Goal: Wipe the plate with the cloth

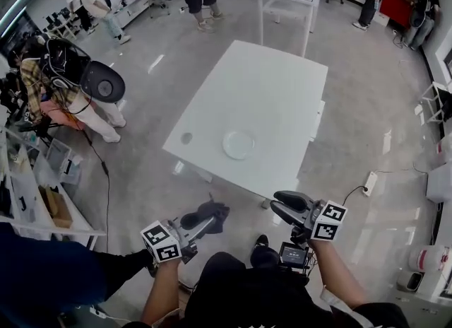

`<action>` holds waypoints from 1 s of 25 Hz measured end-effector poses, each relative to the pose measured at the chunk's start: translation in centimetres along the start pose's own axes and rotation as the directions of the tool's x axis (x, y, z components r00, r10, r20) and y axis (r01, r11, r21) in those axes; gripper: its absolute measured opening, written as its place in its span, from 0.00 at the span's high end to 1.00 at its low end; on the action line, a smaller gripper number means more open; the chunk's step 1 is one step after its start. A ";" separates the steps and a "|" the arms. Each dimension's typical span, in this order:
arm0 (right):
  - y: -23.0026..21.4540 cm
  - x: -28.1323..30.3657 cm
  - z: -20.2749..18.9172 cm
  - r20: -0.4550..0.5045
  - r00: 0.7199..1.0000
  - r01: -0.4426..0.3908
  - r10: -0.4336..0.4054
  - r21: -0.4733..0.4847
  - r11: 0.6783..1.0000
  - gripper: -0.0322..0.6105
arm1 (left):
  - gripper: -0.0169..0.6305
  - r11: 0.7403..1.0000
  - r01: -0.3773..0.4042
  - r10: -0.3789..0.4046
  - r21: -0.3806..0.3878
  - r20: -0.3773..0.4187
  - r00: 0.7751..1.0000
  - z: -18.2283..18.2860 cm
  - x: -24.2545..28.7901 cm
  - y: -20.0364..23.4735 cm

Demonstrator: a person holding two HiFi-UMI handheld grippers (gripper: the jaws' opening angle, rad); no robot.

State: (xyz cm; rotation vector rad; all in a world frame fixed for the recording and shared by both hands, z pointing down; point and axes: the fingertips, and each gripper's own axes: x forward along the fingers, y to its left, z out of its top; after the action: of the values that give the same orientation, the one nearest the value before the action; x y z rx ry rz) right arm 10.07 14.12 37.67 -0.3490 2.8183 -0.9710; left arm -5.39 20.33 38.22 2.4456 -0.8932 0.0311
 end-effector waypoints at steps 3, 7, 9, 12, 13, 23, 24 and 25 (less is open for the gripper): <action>-2.0 0.8 0.4 -0.003 1.000 -0.008 0.008 0.026 1.000 0.79 | 0.90 1.000 -0.012 0.012 -0.009 -0.010 1.000 0.6 1.5 1.5; -5.1 3.4 0.5 -0.033 0.999 -0.005 0.006 0.027 1.000 0.79 | 0.90 1.000 -0.004 0.004 -0.003 -0.044 0.999 1.0 3.6 5.0; -6.8 4.8 1.2 -0.038 0.999 0.015 -0.014 0.029 0.999 0.79 | 0.90 1.000 0.017 -0.018 -0.005 -0.062 0.998 1.3 4.6 7.0; -9.4 6.7 2.5 -0.036 0.997 0.074 -0.072 0.048 0.996 0.79 | 0.90 0.998 0.063 -0.065 -0.015 -0.093 0.994 2.1 5.9 9.9; -10.4 7.2 2.8 -0.034 0.995 0.097 -0.095 0.061 0.993 0.79 | 0.90 0.997 0.080 -0.082 -0.023 -0.100 0.992 2.4 6.2 11.0; -21.2 13.1 1.9 -0.107 0.942 0.334 -0.319 0.185 0.924 0.77 | 0.90 0.977 0.206 -0.213 -0.051 -0.223 0.951 2.8 8.2 22.3; -22.2 13.3 1.6 -0.125 0.932 0.359 -0.340 0.189 0.914 0.77 | 0.90 0.976 0.213 -0.218 -0.045 -0.239 0.946 2.8 8.7 23.1; -23.2 13.4 1.1 -0.153 0.921 0.383 -0.358 0.194 0.903 0.77 | 0.90 0.975 0.220 -0.222 -0.039 -0.257 0.941 2.7 9.3 23.7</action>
State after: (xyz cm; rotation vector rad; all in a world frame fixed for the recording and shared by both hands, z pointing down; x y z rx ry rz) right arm 1.40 -7.76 50.45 -0.8509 2.7554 -1.4063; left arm -12.84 -1.67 48.99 2.4455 -0.5003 0.2601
